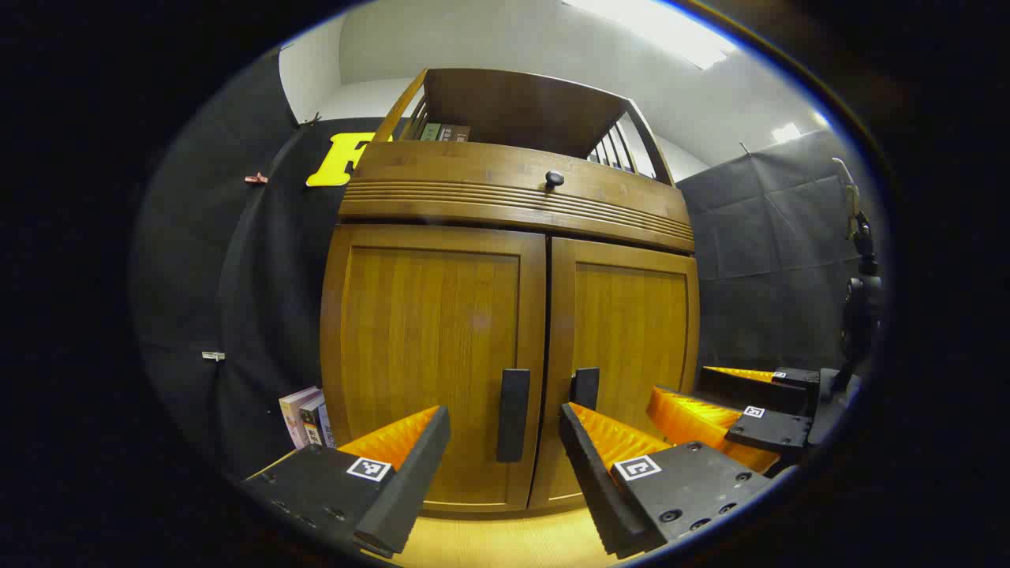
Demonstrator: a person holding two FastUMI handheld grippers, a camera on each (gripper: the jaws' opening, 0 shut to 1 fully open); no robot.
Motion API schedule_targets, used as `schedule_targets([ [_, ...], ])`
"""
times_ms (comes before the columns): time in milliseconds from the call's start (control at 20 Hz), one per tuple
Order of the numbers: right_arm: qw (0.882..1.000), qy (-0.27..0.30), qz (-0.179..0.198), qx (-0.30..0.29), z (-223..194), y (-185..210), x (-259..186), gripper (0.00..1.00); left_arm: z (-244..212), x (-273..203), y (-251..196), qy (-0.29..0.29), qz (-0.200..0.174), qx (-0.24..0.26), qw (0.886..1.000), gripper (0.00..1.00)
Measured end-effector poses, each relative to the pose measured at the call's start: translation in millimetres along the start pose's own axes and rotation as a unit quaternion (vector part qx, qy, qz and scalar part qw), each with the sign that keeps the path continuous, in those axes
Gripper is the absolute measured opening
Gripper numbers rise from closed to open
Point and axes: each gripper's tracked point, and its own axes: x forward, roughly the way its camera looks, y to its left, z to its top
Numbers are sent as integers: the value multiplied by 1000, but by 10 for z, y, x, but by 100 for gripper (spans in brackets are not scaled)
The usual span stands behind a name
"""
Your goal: Open the right door of the double-door shoe cabinet with the right hand, and open the left door with the left hand.
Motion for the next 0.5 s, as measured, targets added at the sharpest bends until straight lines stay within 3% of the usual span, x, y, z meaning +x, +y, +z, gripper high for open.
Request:
schedule_targets([
  [500, 1000, -4, -7, 2, 17, -65, 24, 95, 12, 4, -30, -10, 0, -1, 1000, 87],
])
